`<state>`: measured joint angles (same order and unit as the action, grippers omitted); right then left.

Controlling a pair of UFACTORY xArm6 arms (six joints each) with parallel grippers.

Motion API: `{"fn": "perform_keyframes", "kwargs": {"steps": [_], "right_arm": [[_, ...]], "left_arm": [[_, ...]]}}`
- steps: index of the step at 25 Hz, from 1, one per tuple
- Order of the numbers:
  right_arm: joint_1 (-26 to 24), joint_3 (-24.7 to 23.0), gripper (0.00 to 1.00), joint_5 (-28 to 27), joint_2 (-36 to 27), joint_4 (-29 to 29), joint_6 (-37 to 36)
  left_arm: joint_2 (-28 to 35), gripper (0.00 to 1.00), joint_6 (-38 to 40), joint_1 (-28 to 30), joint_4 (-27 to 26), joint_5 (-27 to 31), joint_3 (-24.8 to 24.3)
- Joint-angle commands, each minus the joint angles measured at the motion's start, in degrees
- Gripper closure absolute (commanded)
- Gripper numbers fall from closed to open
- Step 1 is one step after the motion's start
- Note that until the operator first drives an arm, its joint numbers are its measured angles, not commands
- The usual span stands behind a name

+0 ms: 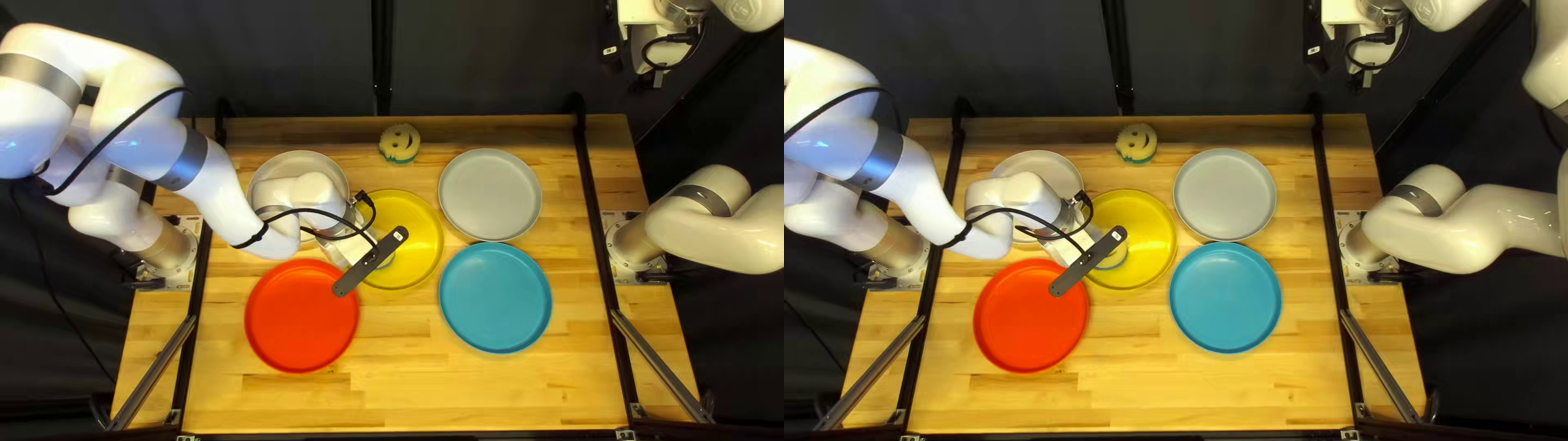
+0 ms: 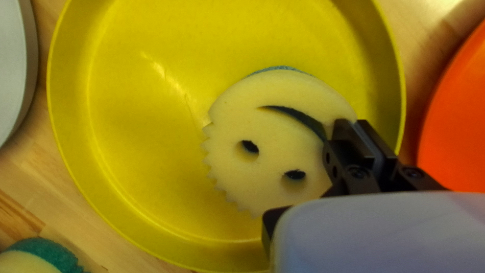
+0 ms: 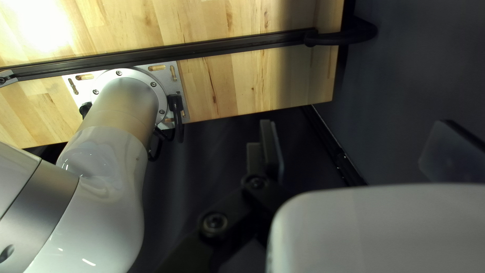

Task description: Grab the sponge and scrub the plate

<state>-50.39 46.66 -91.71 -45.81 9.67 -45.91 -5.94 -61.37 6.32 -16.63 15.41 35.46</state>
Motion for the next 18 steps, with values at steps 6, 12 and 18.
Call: {"fn": "perform_keyframes", "kwargs": {"steps": [6,12,18], "right_arm": [[0.0,0.0,0.0,0.0,0.0,0.0,0.0],[0.0,0.0,0.0,0.0,0.0,0.0,0.0],[0.0,0.0,0.0,0.0,0.0,0.0,0.0]], "left_arm": [[4.34,1.0,-3.56,-4.95,-1.04,1.97,-3.93],[6.1,1.0,-4.96,-7.33,-2.02,3.06,-5.37],[1.44,1.0,-5.64,-5.57,-3.67,1.68,-1.66]]}}
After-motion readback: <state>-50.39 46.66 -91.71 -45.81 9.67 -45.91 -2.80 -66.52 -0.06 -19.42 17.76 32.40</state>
